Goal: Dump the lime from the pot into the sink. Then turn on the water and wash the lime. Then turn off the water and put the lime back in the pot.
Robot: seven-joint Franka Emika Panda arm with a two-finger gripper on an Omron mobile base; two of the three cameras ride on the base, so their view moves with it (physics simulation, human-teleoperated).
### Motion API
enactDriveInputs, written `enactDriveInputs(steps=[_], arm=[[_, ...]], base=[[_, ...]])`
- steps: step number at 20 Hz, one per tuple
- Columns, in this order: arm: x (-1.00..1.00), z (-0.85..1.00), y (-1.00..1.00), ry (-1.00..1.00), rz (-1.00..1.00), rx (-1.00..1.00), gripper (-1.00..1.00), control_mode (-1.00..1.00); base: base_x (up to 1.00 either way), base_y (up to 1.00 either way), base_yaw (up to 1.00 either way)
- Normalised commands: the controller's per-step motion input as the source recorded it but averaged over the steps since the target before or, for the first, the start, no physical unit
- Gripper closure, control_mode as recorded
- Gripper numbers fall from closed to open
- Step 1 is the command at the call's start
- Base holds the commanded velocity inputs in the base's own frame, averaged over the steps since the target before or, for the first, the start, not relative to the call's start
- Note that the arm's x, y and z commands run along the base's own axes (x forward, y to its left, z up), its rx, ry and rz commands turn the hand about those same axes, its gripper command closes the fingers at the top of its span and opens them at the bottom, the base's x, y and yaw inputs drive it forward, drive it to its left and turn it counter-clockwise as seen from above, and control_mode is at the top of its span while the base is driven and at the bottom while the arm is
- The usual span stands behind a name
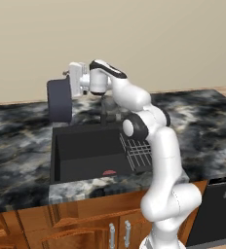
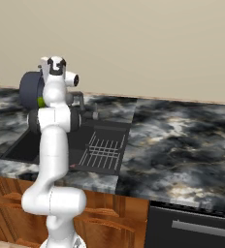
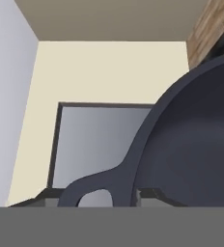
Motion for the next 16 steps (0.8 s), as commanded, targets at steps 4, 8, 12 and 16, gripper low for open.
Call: enactDriveInputs(steps=[4,8,12,16], arm=[[0.16,0.20,-0.17,0.00,0.00,0.06,1.00,-1.00],[0.15,0.17,-0.18,0.00,0.00,0.06,1.00,-1.00],[0.04,0.15,-0.20,0.00,0.00,0.06,1.00,-1.00],[0.00,0.16,-0.22,0.00,0.00,0.07,1.00,-1.00]], base=[[0.00,0.00,0.00],[0.00,0.00,0.00],[0.00,0.00,0.00],[0.00,0.00,0.00]])
